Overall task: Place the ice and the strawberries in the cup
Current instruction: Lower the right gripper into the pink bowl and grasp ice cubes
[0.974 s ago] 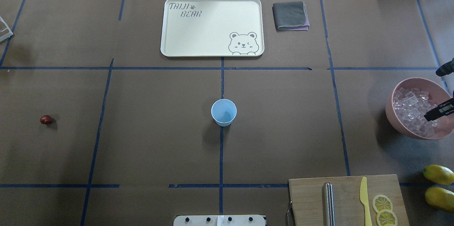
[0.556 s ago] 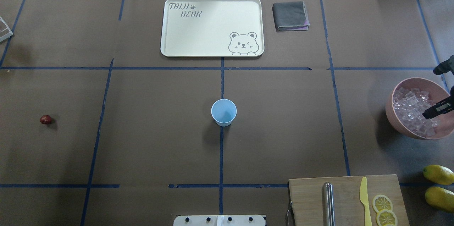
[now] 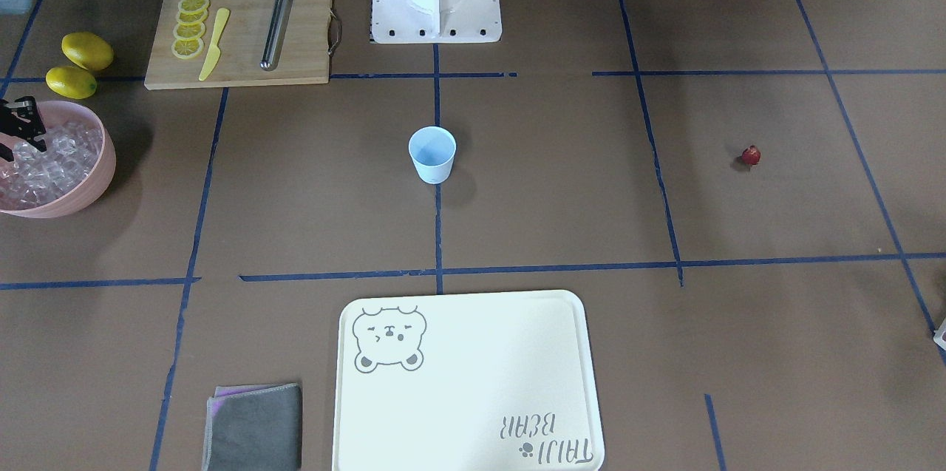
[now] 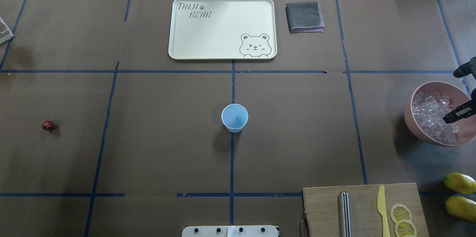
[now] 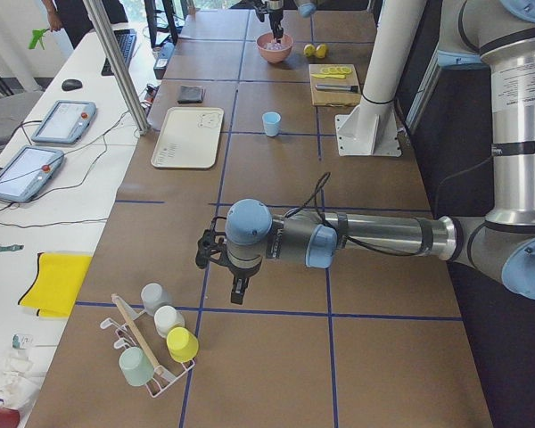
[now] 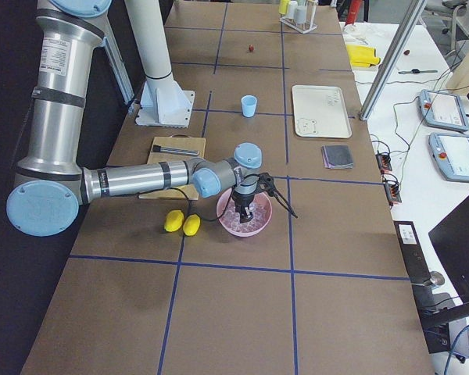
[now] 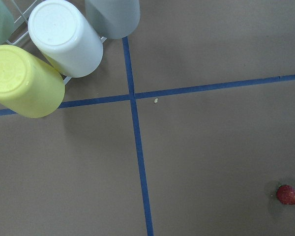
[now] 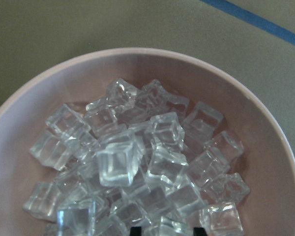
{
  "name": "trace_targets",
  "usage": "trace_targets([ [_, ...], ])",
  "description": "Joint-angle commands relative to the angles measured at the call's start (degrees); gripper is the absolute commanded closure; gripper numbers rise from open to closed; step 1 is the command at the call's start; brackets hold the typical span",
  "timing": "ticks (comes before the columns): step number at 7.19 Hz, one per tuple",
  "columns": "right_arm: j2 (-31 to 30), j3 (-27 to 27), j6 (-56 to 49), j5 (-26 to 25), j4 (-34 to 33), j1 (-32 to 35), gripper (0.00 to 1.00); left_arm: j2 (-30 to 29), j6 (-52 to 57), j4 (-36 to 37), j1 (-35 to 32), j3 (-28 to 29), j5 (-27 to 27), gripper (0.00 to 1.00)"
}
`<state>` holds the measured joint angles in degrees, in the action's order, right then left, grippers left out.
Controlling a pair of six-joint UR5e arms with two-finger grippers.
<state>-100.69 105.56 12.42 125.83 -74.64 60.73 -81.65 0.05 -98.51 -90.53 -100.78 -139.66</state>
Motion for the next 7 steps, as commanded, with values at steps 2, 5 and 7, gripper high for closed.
trace_targets([
  [2, 0.05, 1.22, -0.2, 0.29, 0.02, 0.17, 0.98, 0.0, -0.13, -0.02, 0.0, -0.04, 0.0, 0.0],
  [5, 2.58, 14.37, 0.15, 5.1, -8.28, 6.4, 1.0, 0.09, -0.13, -0.02, 0.0, -0.04, -0.09, 0.0],
  [7, 17.46, 16.25, 1.89, 8.19, -24.86, 7.39, 1.0, 0.18, -0.13, 0.07, 0.0, -0.12, -0.09, 0.0],
])
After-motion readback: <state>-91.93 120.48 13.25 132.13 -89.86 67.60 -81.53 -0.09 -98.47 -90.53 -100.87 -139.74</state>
